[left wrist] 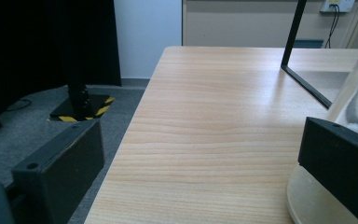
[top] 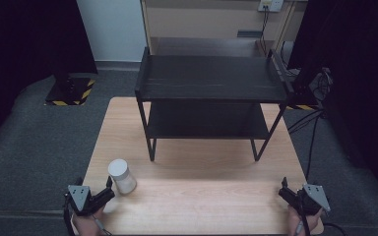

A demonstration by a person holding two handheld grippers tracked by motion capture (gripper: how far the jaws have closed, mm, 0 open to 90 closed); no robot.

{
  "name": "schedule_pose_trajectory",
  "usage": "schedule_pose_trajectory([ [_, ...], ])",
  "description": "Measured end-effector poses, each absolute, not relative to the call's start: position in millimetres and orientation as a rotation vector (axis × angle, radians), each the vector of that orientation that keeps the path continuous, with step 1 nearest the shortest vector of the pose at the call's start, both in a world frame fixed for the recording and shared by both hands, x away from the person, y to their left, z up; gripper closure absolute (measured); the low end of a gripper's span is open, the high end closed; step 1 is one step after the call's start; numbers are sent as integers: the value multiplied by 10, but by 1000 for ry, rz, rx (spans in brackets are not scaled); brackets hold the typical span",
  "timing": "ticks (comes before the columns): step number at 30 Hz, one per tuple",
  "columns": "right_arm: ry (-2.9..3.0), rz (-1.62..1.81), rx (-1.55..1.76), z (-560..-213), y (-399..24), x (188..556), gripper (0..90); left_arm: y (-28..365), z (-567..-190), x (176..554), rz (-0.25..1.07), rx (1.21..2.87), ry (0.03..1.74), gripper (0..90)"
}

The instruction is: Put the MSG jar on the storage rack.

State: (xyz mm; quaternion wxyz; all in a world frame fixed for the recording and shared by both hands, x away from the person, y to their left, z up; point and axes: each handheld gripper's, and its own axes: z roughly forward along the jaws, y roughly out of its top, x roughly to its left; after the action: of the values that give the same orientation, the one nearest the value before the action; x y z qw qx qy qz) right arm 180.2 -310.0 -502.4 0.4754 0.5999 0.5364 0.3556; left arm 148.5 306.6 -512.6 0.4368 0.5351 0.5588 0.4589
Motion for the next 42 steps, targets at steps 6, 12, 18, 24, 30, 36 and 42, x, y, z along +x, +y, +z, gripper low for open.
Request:
schedule_pose_trajectory([
  [6,1324,860,1455,-5024,-3096,1808,5,2968,-5097,1295,1158,1331,1384,0],
  [12,1328,858,1451,-5024,-3093,1809,5,2928,-5048,1117,1156,1315,1363,0],
  [18,1333,854,1448,-5022,-3090,1810,5,2800,-5003,1004,1149,1295,1359,0],
  [24,1329,860,1450,-5025,-3094,1806,5,2653,-4968,1003,1120,1317,1325,0],
  [30,1327,864,1451,-5026,-3099,1802,5,2518,-4917,1110,1087,1337,1301,0],
  [36,1341,860,1439,-5026,-3103,1802,5,2434,-4889,1236,1087,1326,1285,0],
  [42,1343,860,1437,-5026,-3105,1802,5,2373,-4823,1366,1100,1334,1301,10],
])
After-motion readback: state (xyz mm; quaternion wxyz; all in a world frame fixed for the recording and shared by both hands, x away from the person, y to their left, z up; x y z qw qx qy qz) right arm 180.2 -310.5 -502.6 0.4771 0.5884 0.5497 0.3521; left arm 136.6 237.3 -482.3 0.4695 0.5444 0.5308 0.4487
